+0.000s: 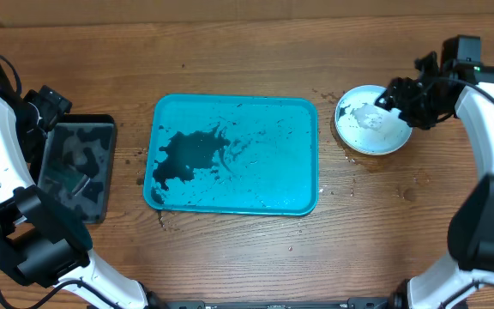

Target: Clean dirty plates on tray and stack at the side

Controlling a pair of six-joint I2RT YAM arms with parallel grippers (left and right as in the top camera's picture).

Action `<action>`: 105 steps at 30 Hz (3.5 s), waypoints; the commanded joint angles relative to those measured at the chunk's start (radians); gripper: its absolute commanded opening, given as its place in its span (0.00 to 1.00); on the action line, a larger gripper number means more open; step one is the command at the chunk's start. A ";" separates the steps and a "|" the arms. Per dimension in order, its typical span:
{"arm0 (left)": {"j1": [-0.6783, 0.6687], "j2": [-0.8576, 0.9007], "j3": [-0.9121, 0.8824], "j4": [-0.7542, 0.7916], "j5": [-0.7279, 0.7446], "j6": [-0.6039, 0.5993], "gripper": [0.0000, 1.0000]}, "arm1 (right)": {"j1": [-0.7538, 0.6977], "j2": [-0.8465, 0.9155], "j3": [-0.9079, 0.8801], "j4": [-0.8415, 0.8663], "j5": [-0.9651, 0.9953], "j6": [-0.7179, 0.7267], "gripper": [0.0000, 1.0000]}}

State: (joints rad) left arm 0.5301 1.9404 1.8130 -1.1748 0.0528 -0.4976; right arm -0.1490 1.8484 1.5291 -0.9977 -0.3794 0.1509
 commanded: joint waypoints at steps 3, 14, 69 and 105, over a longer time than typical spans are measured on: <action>-0.007 0.005 0.007 0.001 0.008 0.011 1.00 | 0.100 -0.209 0.011 -0.075 0.018 -0.024 0.73; -0.007 0.005 0.007 0.001 0.007 0.011 1.00 | 0.237 -0.330 0.011 -0.274 0.034 -0.020 1.00; -0.007 0.005 0.007 0.001 0.007 0.011 1.00 | 0.227 -1.501 -1.197 0.736 0.093 -0.074 1.00; -0.007 0.005 0.007 0.001 0.007 0.012 1.00 | 0.226 -1.846 -1.521 0.913 0.388 -0.087 1.00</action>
State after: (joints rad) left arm 0.5301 1.9404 1.8130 -1.1748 0.0566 -0.4976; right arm 0.0799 0.0128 0.0185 -0.0818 -0.0376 0.0772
